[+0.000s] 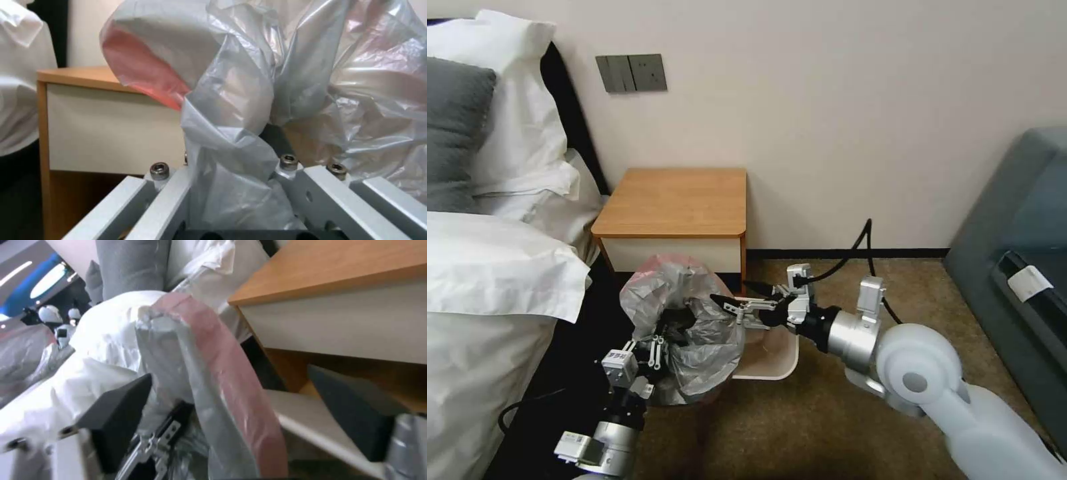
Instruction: Pick up the garbage bag from the table and place it over the trash can.
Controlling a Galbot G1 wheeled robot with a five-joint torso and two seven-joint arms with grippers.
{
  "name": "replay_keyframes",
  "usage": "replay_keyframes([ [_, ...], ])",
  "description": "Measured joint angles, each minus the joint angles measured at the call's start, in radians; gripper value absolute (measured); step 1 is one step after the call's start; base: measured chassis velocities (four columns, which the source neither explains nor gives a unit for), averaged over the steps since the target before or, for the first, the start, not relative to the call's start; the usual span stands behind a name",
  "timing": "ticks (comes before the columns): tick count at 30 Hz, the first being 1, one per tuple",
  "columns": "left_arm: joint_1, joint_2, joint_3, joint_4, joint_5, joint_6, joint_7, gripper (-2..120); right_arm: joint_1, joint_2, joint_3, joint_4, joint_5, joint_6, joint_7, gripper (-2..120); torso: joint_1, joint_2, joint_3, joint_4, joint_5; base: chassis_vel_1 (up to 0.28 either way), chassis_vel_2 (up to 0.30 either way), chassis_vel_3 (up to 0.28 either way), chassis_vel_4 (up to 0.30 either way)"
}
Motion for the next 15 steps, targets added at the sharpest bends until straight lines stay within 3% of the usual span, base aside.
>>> replay_keyframes([
  [6, 0.002, -0.011, -0.003, 0.0, 0.014, -0.007, 0.002, 11, 0.03, 0.005, -0.033, -0.015, 0.015, 0.005, 0.008, 69, 0.0, 0.0, 0.0, 0.0, 0.0, 0.0, 0.0, 0.0, 0.0],
  [9, 0.002, -0.016, -0.003, -0.002, 0.018, -0.009, 0.002, 11, 0.046, 0.006, -0.056, -0.02, 0.02, 0.006, 0.013, 52, 0.0, 0.0, 0.0, 0.0, 0.0, 0.0, 0.0, 0.0, 0.0],
  [15, 0.002, -0.021, -0.004, -0.003, 0.02, -0.011, 0.003, 11, 0.06, 0.011, -0.075, -0.023, 0.012, 0.009, 0.025, 32, 0.0, 0.0, 0.0, 0.0, 0.0, 0.0, 0.0, 0.0, 0.0],
])
